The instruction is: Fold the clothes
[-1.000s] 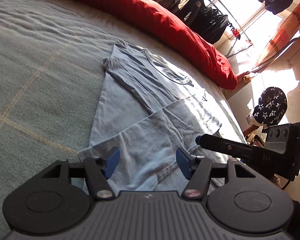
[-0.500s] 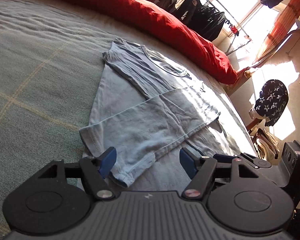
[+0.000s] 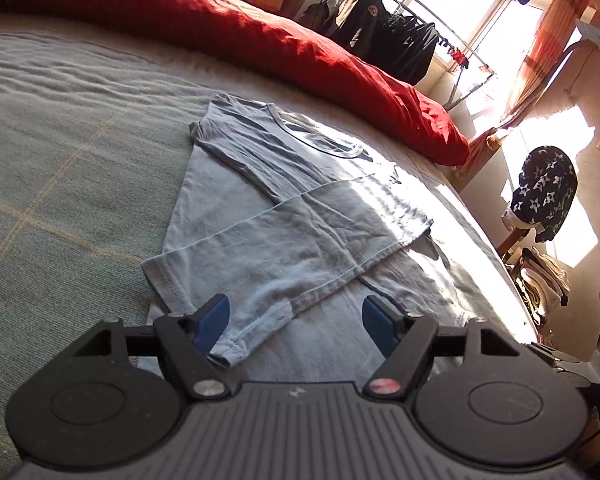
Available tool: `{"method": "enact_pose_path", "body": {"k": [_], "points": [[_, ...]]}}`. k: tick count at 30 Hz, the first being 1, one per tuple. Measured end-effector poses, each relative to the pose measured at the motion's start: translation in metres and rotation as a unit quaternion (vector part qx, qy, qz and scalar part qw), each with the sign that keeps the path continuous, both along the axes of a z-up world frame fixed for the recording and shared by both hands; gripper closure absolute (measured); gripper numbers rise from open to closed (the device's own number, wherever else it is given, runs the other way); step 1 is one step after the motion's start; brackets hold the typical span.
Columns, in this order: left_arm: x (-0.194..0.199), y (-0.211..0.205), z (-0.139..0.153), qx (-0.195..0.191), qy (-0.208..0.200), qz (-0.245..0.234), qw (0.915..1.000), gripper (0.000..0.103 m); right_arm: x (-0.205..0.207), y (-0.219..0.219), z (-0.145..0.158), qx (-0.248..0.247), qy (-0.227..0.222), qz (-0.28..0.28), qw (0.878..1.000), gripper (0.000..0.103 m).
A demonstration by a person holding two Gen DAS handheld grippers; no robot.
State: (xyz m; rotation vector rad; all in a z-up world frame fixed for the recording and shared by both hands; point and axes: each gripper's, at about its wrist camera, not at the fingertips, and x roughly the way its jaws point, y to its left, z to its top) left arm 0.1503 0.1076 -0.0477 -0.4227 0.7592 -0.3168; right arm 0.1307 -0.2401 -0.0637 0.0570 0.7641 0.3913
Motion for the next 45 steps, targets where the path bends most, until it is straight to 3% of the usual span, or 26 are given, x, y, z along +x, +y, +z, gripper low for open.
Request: {"method": "enact_pose_path", "body": {"k": [8,16,22,28,30,34,38,43,45], "points": [[0.009,-0.018,-0.030,-0.003,0.034,-0.012,0.9993,0.030,0.003,0.020,-0.020,-0.008,0.023,0.010,1.000,0.000],[0.006,-0.010,-0.034,-0.029,0.038,-0.009,0.9988,0.028,0.003,0.035,-0.036,-0.045,0.019,0.014,0.999,0.000],[0.004,-0.015,-0.029,-0.015,0.035,-0.011,0.9992,0.027,-0.001,0.033,-0.040,-0.040,0.001,0.005,0.999,0.000],[0.016,-0.021,-0.001,-0.006,0.013,-0.043,0.9990,0.028,0.008,0.020,-0.014,-0.022,0.014,0.006,1.000,0.000],[0.029,-0.025,0.011,-0.011,0.006,-0.055,0.9984,0.028,0.015,0.013,-0.002,-0.022,0.000,-0.007,1.000,0.000],[0.074,-0.040,0.029,-0.039,0.011,-0.089,0.9952,0.028,0.048,0.002,0.017,-0.073,-0.055,-0.039,0.995,0.000],[0.129,-0.064,0.037,-0.055,0.018,-0.117,0.9915,0.028,0.089,-0.009,0.024,-0.116,-0.071,-0.046,0.990,0.000],[0.219,-0.111,0.025,-0.103,0.085,-0.144,0.9805,0.028,0.128,-0.022,0.021,-0.087,-0.062,-0.045,0.993,0.000],[0.250,-0.138,0.017,-0.106,0.096,-0.156,0.9773,0.028,0.143,-0.027,0.015,-0.073,-0.059,-0.046,0.995,0.000]]}}
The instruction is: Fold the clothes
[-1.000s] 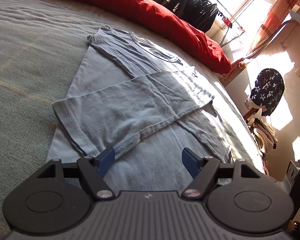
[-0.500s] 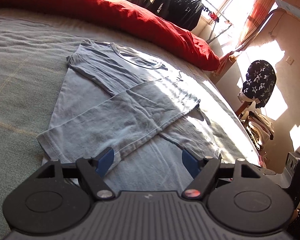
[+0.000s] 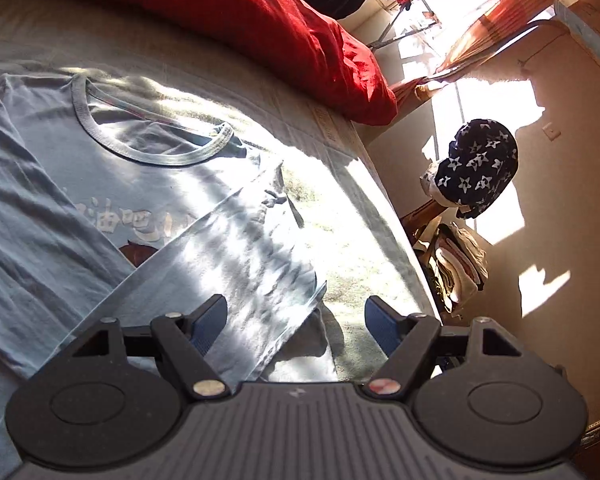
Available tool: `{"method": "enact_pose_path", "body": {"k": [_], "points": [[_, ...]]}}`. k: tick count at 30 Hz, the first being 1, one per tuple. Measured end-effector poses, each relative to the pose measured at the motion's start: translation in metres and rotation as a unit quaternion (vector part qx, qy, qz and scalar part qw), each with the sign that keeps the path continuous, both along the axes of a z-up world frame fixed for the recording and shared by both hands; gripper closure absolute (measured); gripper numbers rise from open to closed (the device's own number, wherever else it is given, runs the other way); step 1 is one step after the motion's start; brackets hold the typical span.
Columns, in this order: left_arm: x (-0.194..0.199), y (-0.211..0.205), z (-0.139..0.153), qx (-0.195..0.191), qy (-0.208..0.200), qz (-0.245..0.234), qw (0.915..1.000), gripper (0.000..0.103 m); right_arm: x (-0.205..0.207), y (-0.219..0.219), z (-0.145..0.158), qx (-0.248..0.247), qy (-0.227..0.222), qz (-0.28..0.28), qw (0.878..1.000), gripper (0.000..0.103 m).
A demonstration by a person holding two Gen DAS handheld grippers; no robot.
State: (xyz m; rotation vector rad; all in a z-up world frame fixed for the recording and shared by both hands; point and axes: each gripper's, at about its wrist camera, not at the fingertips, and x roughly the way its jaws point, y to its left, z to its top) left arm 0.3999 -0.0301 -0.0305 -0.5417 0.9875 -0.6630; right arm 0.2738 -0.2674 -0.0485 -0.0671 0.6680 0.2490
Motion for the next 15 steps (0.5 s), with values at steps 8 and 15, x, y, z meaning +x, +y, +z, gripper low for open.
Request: {"method": "enact_pose_path", "body": {"k": [8,15], "points": [[0.114,-0.068,-0.011,0.079,-0.062,-0.012,0.9949,0.030,0.049,-0.024,-0.014,0.064,-0.005,0.016,0.998,0.000],[0.161,-0.097,-0.042,0.105,-0.009,-0.090,0.9904,0.041,0.060,-0.044,-0.028,0.088,-0.006,0.018,0.996,0.000]]}}
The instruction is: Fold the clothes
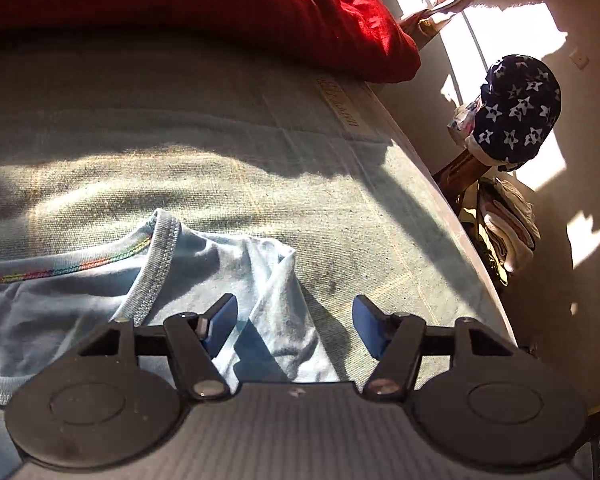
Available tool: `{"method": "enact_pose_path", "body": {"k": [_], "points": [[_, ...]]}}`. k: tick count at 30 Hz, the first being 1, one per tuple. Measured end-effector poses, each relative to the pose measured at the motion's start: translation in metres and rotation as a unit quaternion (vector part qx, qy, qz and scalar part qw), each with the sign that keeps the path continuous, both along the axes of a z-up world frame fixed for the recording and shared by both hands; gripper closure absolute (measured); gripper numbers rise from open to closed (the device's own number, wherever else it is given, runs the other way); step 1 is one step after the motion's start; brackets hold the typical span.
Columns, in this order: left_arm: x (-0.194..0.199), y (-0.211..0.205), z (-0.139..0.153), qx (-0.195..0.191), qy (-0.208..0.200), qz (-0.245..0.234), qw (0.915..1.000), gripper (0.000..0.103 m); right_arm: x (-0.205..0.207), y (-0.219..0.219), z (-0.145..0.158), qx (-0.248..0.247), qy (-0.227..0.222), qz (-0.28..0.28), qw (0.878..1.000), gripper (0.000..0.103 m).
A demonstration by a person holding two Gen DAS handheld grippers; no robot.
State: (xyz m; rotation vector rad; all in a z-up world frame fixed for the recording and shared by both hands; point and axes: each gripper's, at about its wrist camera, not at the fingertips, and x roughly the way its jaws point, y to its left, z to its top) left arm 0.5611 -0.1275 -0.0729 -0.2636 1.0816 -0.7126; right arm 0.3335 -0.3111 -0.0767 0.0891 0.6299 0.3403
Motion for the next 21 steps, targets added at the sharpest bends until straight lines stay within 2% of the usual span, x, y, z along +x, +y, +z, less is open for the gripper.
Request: {"method": "enact_pose_path", "body": {"k": [3,8,9,11,13,14,18,21], "points": [[0.002,-0.002,-0.008,-0.026,0.021,-0.031,0.9990,0.041,-0.004,-0.005,-0.004,0.014,0.000,0.004,1.000,0.000],[0.014,-0.004,-0.011,-0.036,0.027,-0.062,0.9971,0.042,-0.005,-0.008,-0.006,0.025,-0.012,0.008,1.000,0.000],[0.016,-0.006,-0.011,-0.033,0.024,-0.064,0.9971,0.047,-0.005,-0.009,-0.007,0.029,-0.014,0.009,0.999,0.000],[0.018,-0.010,-0.011,-0.026,0.016,-0.077,0.9966,0.073,-0.004,-0.011,-0.012,0.029,-0.013,0.005,0.999,0.000],[0.018,-0.013,-0.010,-0.018,0.002,-0.085,0.9962,0.088,-0.002,-0.013,-0.017,0.028,-0.009,-0.001,1.000,0.000],[0.017,-0.015,-0.009,-0.014,-0.006,-0.088,0.9960,0.101,-0.001,-0.014,-0.019,0.029,-0.007,-0.004,1.000,0.000],[0.019,-0.024,-0.004,0.008,-0.036,-0.083,0.9959,0.103,0.002,-0.020,-0.028,0.049,0.005,-0.010,0.999,0.000],[0.025,-0.026,-0.008,0.007,-0.032,-0.064,0.9974,0.103,0.001,-0.023,-0.030,0.063,0.005,-0.009,0.998,0.000]]}}
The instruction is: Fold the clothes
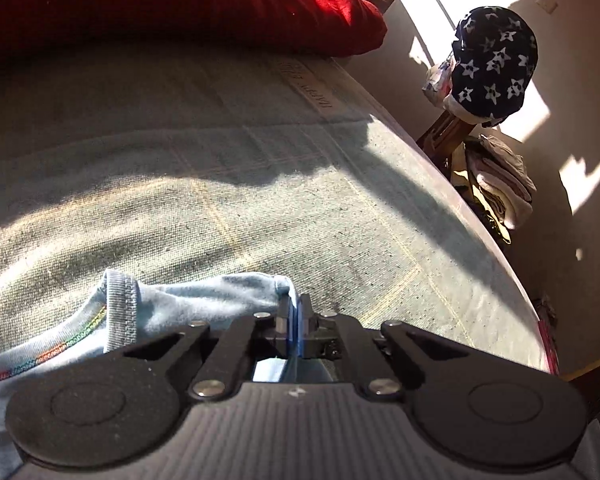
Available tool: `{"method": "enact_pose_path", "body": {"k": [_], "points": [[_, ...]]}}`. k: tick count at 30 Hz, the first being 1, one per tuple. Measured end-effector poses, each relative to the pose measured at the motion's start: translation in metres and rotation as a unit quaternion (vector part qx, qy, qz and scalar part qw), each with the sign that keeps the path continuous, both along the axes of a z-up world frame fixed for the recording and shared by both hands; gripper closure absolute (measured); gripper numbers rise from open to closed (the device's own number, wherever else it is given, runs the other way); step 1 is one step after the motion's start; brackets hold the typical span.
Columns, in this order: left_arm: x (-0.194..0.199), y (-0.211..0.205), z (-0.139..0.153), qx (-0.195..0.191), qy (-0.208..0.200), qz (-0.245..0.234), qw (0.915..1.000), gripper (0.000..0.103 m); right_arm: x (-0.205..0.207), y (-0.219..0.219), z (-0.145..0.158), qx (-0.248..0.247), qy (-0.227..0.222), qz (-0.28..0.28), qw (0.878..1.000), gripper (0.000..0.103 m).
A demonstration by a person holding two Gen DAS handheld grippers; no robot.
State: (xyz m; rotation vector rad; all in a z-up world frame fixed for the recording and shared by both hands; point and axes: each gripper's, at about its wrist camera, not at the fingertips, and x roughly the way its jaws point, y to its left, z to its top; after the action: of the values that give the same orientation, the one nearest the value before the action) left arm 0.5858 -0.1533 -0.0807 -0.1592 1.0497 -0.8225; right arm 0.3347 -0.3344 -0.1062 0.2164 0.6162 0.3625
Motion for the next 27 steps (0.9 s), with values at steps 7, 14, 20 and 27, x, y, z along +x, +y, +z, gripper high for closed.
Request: {"method": "enact_pose_path", "body": {"k": [7,14,20,27], "points": [[-0.002,0.010,0.001,-0.030,0.029,0.042,0.9982,0.093,-0.004,-0.002,0.002,0.006,-0.021,0.002,1.000,0.011],[-0.039,0.042,0.048,-0.024,-0.011,0.058,0.9980,0.058,-0.002,0.020,0.029,-0.050,-0.042,0.048,0.997,0.039],[-0.086,0.082,0.059,-0.017,-0.005,0.060,0.9980,0.050,0.038,0.048,0.034,-0.117,0.005,0.097,0.988,0.066],[-0.123,0.122,0.053,-0.019,0.010,0.068,0.9974,0.048,0.057,0.048,0.024,-0.143,0.049,0.074,0.986,0.097]]}}
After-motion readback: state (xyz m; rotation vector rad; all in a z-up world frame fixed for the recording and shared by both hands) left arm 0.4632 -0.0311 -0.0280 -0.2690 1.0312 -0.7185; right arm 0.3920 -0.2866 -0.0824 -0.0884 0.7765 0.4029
